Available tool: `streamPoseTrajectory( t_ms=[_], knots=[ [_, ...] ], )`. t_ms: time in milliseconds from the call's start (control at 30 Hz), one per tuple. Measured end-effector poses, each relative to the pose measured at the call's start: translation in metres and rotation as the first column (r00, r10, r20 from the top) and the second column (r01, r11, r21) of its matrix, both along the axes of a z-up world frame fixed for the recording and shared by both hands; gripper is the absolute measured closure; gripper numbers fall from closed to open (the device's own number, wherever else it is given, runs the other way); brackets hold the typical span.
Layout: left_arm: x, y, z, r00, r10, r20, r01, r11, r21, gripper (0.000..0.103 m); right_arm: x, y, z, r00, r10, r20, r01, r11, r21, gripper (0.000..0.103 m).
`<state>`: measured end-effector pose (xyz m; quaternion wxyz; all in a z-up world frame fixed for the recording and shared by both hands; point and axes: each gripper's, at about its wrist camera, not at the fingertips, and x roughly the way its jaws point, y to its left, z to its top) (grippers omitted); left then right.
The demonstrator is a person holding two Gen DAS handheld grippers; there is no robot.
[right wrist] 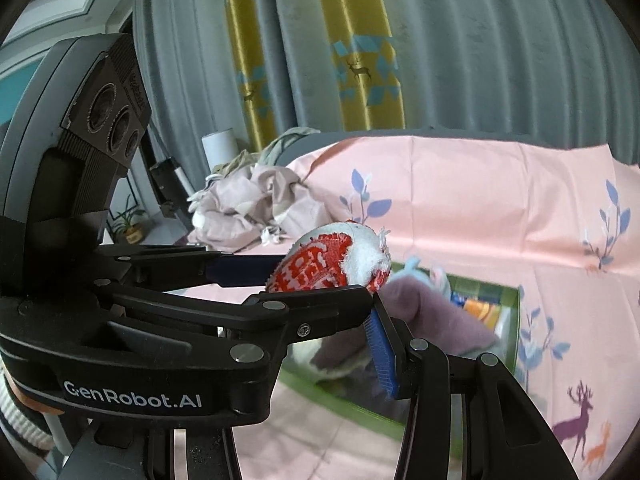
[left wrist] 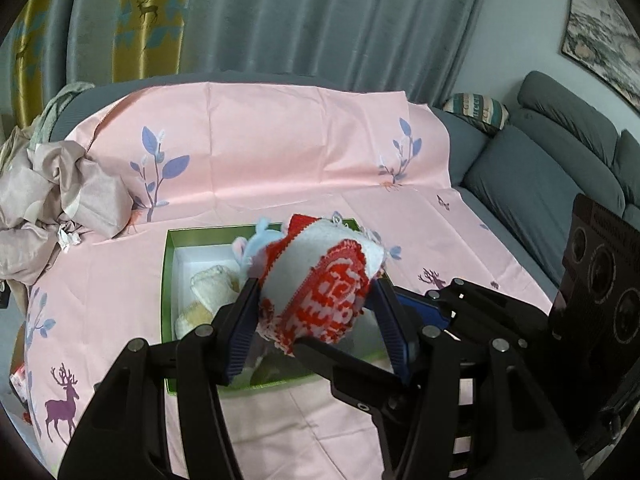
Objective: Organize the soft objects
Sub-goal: 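Lift the patterned ball with both tools and carry it over the green box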
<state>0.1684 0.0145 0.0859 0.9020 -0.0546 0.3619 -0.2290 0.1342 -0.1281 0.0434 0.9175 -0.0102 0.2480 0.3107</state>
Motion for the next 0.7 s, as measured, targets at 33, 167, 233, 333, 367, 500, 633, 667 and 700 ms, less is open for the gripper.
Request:
streamPoseTrajectory(
  t_ms=[33, 167, 233, 333, 367, 500, 633, 667, 700],
  knots=[
    [0.005, 0.002, -0.002, 1.000, 0.003, -0.009, -0.003, 1.000, -0.010, 0.048, 0.003, 0.001, -0.001, 1.000, 0.000, -0.002, 0.000, 1.000, -0.003, 0.055],
    [0.017, 0.007, -0.012, 0.999, 0.010, -0.041, -0.011, 0.999, -0.038, 0.048, 0.018, 0.007, -0.008, 1.000, -0.003, -0.017, 0.003, 1.000, -0.018, 0.055],
    [0.026, 0.010, -0.019, 0.998, 0.010, -0.063, -0.014, 0.998, -0.054, 0.048, 0.022, 0.008, -0.012, 1.000, -0.005, -0.025, 0.004, 1.000, -0.026, 0.055],
    [0.036, 0.013, -0.030, 0.995, 0.016, -0.095, -0.022, 0.997, -0.068, 0.048, 0.033, 0.013, -0.020, 0.999, -0.008, -0.044, 0.006, 0.999, -0.047, 0.055],
    [0.038, 0.013, -0.032, 0.995, 0.016, -0.101, -0.023, 0.997, -0.068, 0.048, 0.036, 0.014, -0.023, 0.999, -0.008, -0.052, 0.006, 0.999, -0.052, 0.055],
    [0.046, 0.013, -0.043, 0.992, 0.024, -0.126, -0.033, 0.997, -0.064, 0.048, 0.046, 0.017, -0.033, 0.997, -0.012, -0.078, 0.006, 0.997, -0.076, 0.055],
    [0.051, 0.014, -0.052, 0.988, 0.030, -0.148, -0.038, 0.998, -0.052, 0.048, 0.053, 0.021, -0.042, 0.994, -0.018, -0.103, 0.009, 0.996, -0.091, 0.055],
    [0.053, 0.014, -0.054, 0.988, 0.031, -0.153, -0.039, 0.998, -0.047, 0.048, 0.054, 0.022, -0.045, 0.994, -0.019, -0.110, 0.009, 0.996, -0.094, 0.055],
    [0.054, 0.014, -0.056, 0.987, 0.034, -0.158, -0.041, 0.998, -0.040, 0.049, 0.056, 0.022, -0.046, 0.993, -0.020, -0.116, 0.009, 0.995, -0.096, 0.055]
  ],
)
